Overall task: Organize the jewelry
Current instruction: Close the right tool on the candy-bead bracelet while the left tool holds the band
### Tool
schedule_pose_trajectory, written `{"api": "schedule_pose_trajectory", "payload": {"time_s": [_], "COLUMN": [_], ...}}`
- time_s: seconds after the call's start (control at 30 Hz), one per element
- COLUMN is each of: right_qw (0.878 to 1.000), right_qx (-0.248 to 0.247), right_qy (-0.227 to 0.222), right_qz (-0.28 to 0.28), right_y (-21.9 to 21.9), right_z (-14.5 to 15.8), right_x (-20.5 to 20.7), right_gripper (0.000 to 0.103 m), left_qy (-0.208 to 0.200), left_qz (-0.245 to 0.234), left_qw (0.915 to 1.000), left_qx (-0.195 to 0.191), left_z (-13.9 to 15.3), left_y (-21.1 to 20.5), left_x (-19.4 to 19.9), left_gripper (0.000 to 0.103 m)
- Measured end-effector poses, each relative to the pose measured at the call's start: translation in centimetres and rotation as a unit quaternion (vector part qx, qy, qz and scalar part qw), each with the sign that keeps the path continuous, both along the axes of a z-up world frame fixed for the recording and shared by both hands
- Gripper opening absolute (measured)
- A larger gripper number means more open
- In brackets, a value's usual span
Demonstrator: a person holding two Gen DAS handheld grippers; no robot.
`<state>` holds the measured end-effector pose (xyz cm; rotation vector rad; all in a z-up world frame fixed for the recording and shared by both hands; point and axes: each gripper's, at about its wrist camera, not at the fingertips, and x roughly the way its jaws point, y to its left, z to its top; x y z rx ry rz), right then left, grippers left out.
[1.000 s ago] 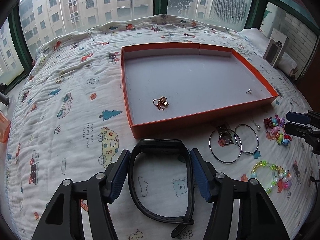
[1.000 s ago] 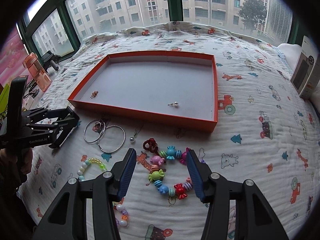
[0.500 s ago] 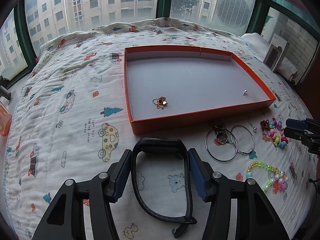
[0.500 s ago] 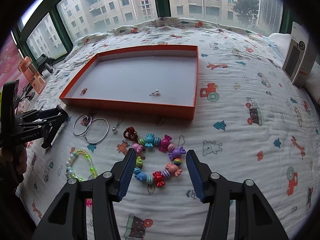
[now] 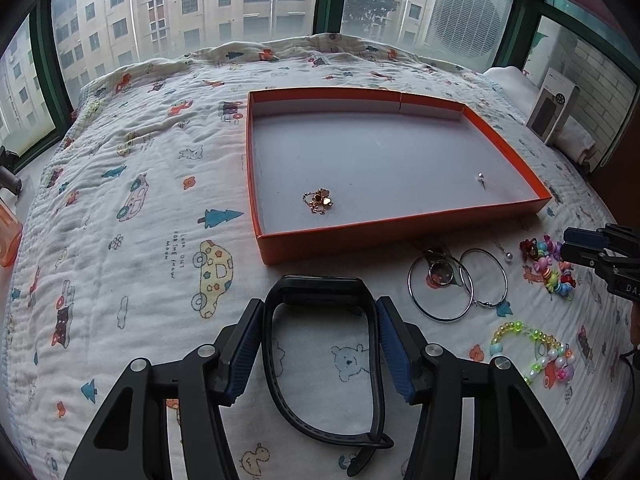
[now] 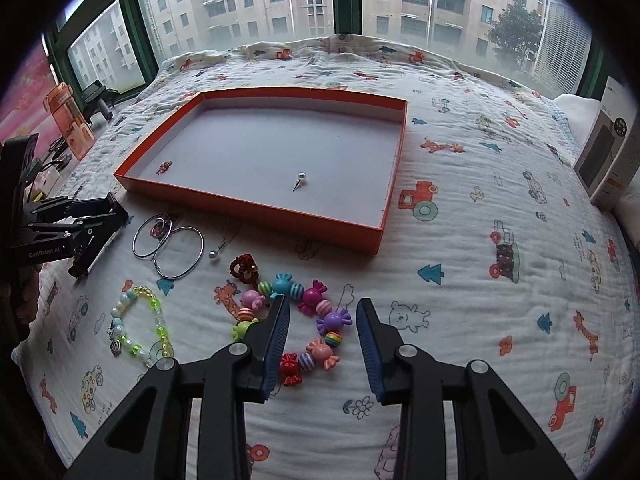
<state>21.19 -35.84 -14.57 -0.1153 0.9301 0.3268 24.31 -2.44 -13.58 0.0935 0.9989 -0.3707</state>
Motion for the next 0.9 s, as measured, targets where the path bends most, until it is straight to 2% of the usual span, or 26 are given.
{"api": "schedule_pose_trajectory", "payload": {"time_s": [0.1,0.3,0.43,0.8,0.9], "right_qw": [1.000,1.000,1.000,0.999,0.999], "right_qx": [0.007,-0.007,0.004,-0.025,-0.031], "right_qy": [0.008,0.016,0.012,0.012,0.006], "right_qz": [0.008,0.001,0.002,0.029,0.030], "right_y": [0.0,-0.2,-0.6,-0.4,-0.2], "right_z": [-0.4,-1.1,-0.8,-1.3,-1.3], "right_x": [0.2,0.2,0.2,0.7,0.5], "right_gripper": [0.034,0.034,0.034,0.034,0.030], "left_qy": [0.000,0.000,0.000,0.000,0.000], "left_qz": [0.000,-0.001,0.000,0.000,-0.001], "left_qw": [1.0000,1.0000,1.0000,1.0000,1.0000], "left_qx": [0.000,0.000,0.000,0.000,0.001], "left_z": [0.0,-0.1,-0.1,-0.1,-0.1], "left_y": [0.0,0.1,0.0,0.1,0.1], "left_x": [0.1,0.2,0.1,0.1,0.1], "left_gripper": [0.060,0.060,0.060,0.060,0.060]}}
